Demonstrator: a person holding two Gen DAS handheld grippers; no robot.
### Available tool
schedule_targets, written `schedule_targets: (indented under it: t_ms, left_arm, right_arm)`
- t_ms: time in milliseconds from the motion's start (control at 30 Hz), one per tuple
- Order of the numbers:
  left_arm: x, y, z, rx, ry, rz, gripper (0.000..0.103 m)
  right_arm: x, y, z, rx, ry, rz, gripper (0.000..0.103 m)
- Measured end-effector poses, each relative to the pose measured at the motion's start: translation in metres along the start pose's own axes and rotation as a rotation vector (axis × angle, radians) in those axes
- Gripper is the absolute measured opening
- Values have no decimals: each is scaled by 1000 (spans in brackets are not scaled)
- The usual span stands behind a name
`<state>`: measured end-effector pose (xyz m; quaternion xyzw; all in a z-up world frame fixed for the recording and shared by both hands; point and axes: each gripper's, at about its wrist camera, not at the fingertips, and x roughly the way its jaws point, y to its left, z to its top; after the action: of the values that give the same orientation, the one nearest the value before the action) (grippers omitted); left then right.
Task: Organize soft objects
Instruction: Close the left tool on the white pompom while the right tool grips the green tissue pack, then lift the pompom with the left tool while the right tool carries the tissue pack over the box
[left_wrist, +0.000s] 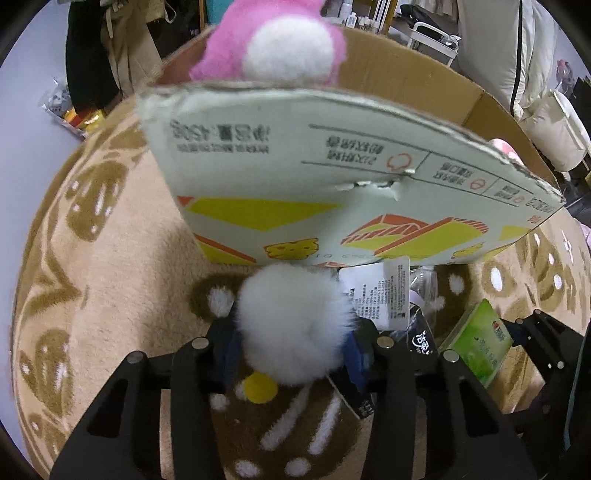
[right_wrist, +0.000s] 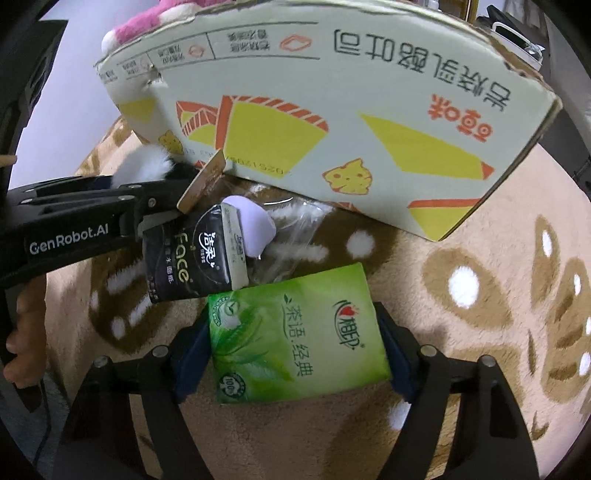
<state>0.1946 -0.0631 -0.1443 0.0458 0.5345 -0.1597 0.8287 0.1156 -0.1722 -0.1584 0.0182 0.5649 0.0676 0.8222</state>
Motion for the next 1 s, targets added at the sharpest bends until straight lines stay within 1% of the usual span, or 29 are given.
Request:
schedule_targets:
  t_ms: [133, 200, 400, 533, 600, 767, 867, 933, 1000]
  left_arm:
    - [-15, -2, -5, -34, -21, 26, 44]
    - [-21, 1, -7, -51, -34, 19, 44]
    - [-51, 5, -15, -73, -109, 23, 44]
    - [-77, 2, -23, -66, -186, 46, 44]
    - [-89, 2, -24, -65, -222, 53, 44]
    - [-122, 3, -27, -59, -355, 62, 44]
    - [-137, -1, -27, -37, -428, 89, 44]
    - [-148, -5, -27, -19, -475, 90, 44]
    - [-156, -7, -27, -8, -506, 87, 44]
  right_arm:
    - [-13, -9, 1, 0, -26, 2, 83]
    - [-21, -11, 1, 5, -52, 1, 83]
    - [-46, -20, 2, 29, -136, -2, 83]
    - [-63, -22, 1, 36, -200, -10, 83]
    - [-76, -22, 1, 40, -245, -12, 83]
    - [-105, -27, -3, 50, -356, -19, 83]
    - [-120, -28, -2, 54, -417, -24, 83]
    - [-128, -24, -2, 52, -452, -33, 83]
    - [-136, -25, 2, 55, -490, -31, 83]
